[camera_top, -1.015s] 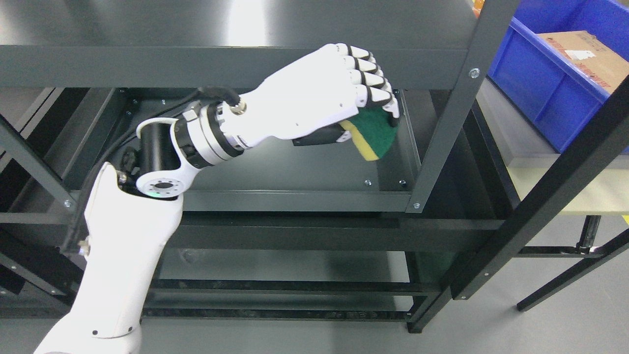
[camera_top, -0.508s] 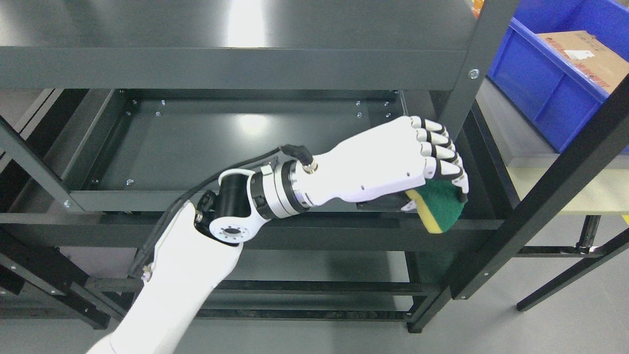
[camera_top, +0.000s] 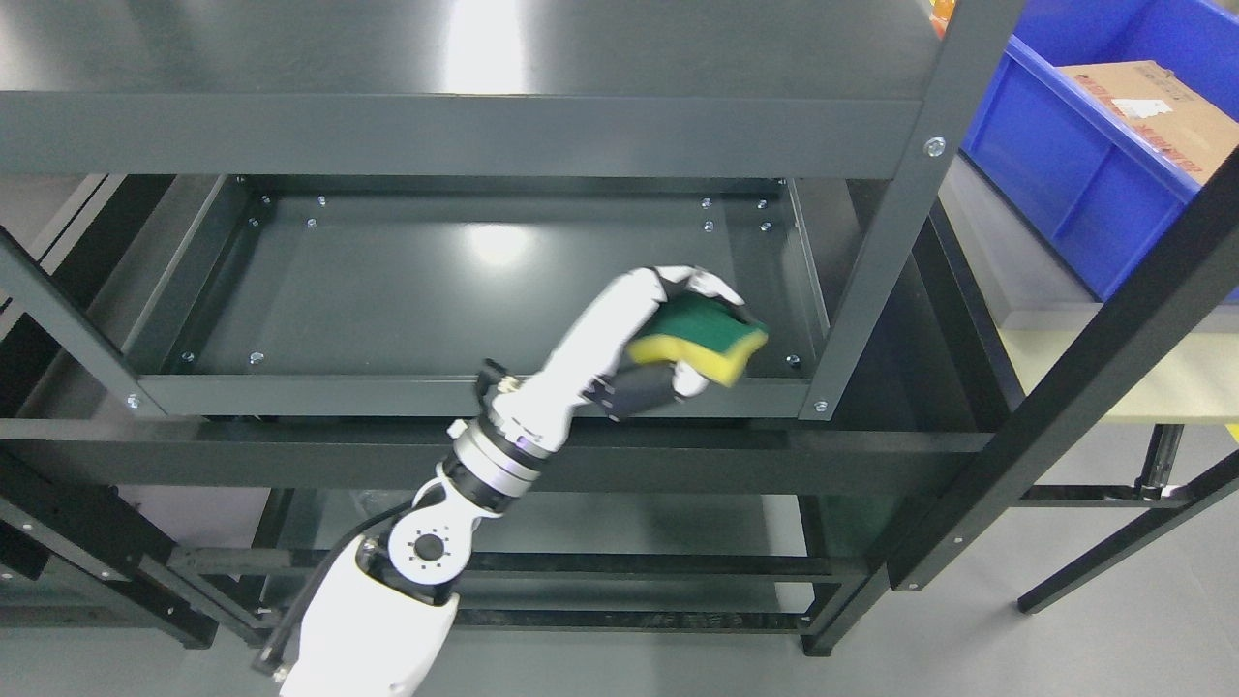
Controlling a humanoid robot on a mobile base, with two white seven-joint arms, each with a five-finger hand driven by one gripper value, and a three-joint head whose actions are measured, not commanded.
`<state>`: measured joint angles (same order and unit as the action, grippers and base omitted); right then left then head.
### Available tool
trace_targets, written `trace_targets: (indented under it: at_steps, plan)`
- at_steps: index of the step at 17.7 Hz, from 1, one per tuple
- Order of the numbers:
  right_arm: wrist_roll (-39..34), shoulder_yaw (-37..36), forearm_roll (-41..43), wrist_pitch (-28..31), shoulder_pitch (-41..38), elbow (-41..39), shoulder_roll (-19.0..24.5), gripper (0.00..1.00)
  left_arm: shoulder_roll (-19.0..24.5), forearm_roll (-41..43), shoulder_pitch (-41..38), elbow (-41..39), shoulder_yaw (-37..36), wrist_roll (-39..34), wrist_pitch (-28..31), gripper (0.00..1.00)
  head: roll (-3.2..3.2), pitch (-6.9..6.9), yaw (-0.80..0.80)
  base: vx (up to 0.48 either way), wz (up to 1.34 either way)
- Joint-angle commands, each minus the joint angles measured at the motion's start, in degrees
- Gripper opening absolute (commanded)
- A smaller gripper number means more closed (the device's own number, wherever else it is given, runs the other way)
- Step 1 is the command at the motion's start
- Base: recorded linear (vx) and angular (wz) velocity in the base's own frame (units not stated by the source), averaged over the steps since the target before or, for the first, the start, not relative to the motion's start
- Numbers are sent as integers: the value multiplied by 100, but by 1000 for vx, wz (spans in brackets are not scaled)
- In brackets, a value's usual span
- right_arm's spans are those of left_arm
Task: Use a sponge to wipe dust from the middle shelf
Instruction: 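Lift the sponge off the shelf and draw the left hand back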
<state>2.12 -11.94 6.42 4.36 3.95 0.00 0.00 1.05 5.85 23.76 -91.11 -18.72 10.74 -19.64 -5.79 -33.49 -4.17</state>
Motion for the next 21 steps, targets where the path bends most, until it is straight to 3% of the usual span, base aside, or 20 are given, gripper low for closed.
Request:
trace_targets:
  at_steps: [1, 6, 21]
  plan:
    - [-1, 7, 0, 4, 0, -100, -100, 100, -5, -1165, -408, -99, 2626, -63, 943, 0, 0, 0, 0, 0, 0]
    - [-1, 7, 0, 4, 0, -100, -100, 100, -5, -1393, -793, -1030, 3040, -54, 1559, 0, 0, 0, 0, 0, 0]
    - [-1, 7, 0, 4, 0, -100, -100, 100, -5, -1648, -1111, -1041, 2997, -28, 1525, 0, 0, 0, 0, 0, 0]
